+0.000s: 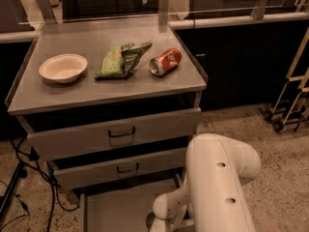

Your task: Open bottom drawer

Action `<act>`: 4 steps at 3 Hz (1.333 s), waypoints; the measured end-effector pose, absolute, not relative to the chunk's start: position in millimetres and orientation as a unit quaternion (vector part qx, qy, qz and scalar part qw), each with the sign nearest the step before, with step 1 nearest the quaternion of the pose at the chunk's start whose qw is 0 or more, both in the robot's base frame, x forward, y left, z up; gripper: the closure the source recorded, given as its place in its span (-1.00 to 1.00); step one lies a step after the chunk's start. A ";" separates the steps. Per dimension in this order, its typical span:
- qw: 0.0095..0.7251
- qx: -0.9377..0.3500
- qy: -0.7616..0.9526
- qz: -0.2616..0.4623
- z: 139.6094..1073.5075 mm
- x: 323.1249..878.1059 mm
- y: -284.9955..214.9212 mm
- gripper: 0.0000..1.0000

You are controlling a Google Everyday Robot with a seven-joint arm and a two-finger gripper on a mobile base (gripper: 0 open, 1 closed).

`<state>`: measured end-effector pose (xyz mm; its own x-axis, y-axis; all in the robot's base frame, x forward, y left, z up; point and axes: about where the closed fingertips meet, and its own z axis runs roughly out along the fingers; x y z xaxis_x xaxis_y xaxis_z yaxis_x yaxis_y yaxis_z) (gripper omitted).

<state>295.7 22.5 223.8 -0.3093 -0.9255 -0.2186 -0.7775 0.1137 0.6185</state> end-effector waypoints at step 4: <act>0.075 0.541 -0.791 -0.276 272.9 314.1 -16.8 -1.00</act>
Offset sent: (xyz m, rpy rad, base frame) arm 0.0045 -0.0110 0.0139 -0.0379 -0.0617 -0.0649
